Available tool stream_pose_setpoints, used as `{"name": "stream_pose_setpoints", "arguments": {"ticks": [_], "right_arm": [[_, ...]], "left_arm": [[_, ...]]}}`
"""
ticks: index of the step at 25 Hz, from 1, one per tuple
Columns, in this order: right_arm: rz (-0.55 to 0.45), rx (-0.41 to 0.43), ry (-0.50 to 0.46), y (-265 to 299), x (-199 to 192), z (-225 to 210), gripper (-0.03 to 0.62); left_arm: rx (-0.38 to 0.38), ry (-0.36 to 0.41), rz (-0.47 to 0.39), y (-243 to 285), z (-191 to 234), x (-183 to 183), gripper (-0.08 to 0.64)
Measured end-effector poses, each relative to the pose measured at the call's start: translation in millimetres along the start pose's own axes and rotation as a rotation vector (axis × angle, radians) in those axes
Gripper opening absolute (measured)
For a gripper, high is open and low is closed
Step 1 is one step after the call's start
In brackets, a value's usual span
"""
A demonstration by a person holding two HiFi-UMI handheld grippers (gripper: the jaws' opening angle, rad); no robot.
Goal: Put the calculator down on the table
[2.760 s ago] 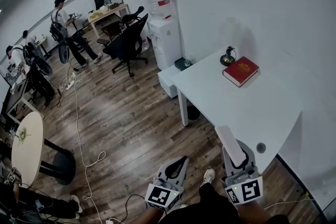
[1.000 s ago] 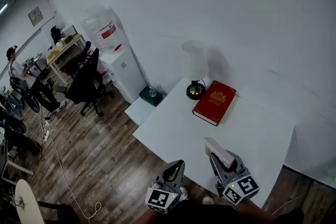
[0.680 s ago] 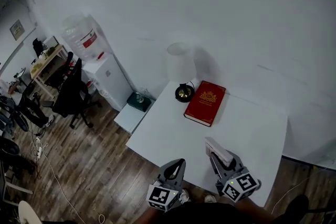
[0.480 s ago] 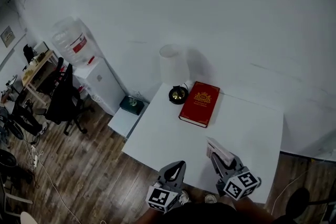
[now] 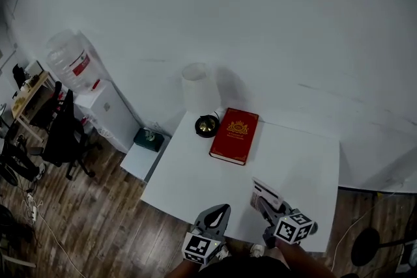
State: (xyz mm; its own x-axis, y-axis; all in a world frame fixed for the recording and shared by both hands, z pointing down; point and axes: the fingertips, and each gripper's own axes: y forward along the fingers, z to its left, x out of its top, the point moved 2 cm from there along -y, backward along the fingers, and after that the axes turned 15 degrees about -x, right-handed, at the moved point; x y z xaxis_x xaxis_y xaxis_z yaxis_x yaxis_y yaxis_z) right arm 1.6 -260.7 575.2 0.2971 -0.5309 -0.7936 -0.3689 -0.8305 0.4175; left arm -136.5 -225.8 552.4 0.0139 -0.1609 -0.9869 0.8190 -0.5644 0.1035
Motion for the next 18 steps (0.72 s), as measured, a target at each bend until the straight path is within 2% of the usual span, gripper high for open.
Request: {"name": "stream_pose_setpoints", "arguments": {"ticks": [5, 8, 18], "right_arm": [[0.130, -0.021, 0.115, 20, -32, -23, 0.109], [0.205, -0.024, 0.173, 31, -51, -36, 0.109], [0.434, -0.032, 0.325, 63, -104, -70, 0.110]], "left_arm": [[0.016, -0.007, 0.008, 12, 3, 4, 0.018], [0.024, 0.026, 0.028, 14, 3, 7, 0.018], [0.039, 0.049, 0.030, 20, -4, 12, 0.018]]}}
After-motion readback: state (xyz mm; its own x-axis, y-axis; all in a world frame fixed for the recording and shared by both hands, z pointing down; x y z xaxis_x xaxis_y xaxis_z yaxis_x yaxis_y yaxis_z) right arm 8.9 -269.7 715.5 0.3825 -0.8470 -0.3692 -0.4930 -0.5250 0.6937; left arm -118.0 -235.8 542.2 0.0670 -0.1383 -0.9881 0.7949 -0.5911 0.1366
